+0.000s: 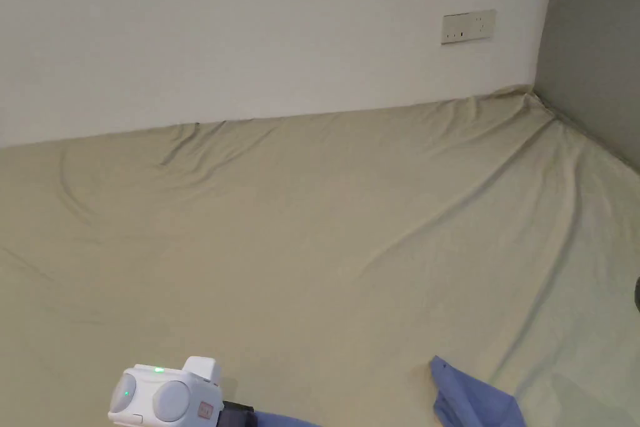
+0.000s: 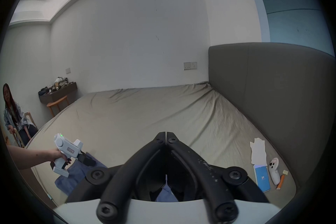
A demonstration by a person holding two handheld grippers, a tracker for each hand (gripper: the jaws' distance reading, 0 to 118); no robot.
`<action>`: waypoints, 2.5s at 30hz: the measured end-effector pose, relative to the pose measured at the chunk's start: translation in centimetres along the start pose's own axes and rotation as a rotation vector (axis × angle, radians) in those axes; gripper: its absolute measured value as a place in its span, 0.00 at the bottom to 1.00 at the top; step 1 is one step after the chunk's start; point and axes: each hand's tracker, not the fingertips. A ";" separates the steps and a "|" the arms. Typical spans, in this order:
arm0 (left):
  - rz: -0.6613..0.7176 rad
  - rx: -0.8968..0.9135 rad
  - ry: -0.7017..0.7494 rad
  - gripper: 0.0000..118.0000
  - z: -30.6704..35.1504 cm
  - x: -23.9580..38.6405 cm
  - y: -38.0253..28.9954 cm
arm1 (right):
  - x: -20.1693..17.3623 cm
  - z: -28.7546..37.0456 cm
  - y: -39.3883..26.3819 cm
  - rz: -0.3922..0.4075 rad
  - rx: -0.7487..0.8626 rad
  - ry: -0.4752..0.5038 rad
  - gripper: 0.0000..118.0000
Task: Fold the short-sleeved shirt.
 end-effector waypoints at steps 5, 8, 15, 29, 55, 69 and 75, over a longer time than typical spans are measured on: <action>0.033 0.063 -0.018 0.80 1.0 -0.9 -0.2 | 0.2 -0.3 -1.3 -0.006 -0.034 0.012 0.01; 0.060 0.087 -0.038 0.25 2.6 -1.5 0.2 | 0.3 -0.3 -1.9 -0.013 -0.047 0.019 0.01; 0.046 0.101 -0.077 0.02 5.9 -1.0 -2.4 | 1.1 0.4 -3.1 -0.044 -0.074 0.045 0.01; 0.139 0.409 -0.191 0.02 19.6 0.3 -5.3 | 6.5 -10.9 -14.0 -0.037 -0.485 0.125 0.48; 0.282 0.790 -0.074 0.02 35.4 -0.6 -12.1 | 1.3 5.1 0.7 -0.103 0.265 0.063 0.03; 0.277 1.083 0.170 0.02 50.0 -1.7 1.5 | 0.3 5.8 20.7 -0.194 0.530 0.055 0.02; 0.198 1.085 0.298 0.02 51.1 -2.8 10.9 | 0.5 1.7 29.0 -0.179 0.536 0.034 0.03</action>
